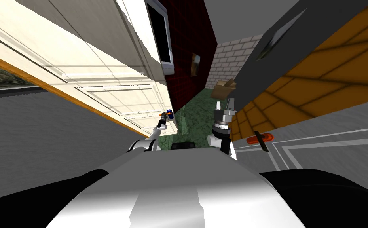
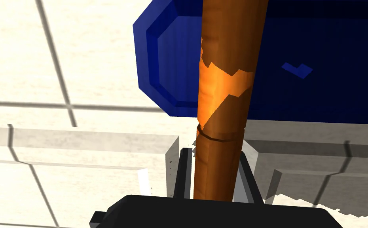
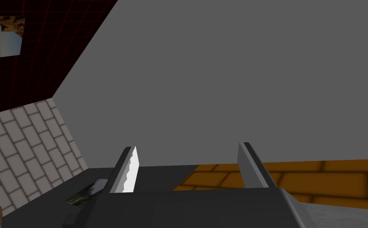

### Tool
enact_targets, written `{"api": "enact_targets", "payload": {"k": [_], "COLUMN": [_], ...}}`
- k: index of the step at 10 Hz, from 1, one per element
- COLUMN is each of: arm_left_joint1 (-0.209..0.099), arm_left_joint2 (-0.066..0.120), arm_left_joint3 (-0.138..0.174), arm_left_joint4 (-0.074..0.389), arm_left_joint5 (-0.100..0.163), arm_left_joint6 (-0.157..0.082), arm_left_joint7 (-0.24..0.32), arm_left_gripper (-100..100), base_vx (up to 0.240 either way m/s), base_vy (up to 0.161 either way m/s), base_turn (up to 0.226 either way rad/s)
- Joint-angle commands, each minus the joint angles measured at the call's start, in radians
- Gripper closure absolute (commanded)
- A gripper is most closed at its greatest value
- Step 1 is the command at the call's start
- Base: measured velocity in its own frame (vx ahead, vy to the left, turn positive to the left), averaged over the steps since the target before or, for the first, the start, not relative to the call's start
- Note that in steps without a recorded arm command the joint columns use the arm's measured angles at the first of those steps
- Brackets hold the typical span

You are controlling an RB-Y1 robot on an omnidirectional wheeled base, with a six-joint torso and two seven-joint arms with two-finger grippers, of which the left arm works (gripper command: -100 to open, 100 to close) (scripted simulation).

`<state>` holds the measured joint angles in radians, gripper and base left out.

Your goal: Push the door open

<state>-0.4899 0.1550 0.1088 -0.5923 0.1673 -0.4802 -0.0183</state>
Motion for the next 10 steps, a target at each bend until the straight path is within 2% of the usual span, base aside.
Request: {"api": "enact_targets", "payload": {"k": [1,3,4,5,8,10], "arm_left_joint1": [-0.007,-0.005,-0.005,-0.005,-0.001,0.0], "arm_left_joint2": [0.017,0.027,0.027,0.027,0.043,0.045], "arm_left_joint3": [0.023,0.046,0.046,0.046,0.079,0.084], "arm_left_joint4": [0.011,0.015,-0.002,0.015,0.019,0.02], "arm_left_joint5": [0.008,0.016,0.016,0.016,0.027,0.029], "arm_left_joint6": [-0.008,-0.009,-0.009,-0.009,-0.011,-0.012], "arm_left_joint7": [-0.008,-0.016,-0.016,-0.016,-0.028,-0.03], "arm_left_gripper": [100,100,100,100,100,100], "base_vx": [0.183,0.169,0.125,0.063,0.121,0.116], "base_vy": [-0.119,-0.082,-0.078,-0.045,-0.086,-0.092], "base_turn": [0.067,0.063,0.03,0.005,0.062,0.049]}}
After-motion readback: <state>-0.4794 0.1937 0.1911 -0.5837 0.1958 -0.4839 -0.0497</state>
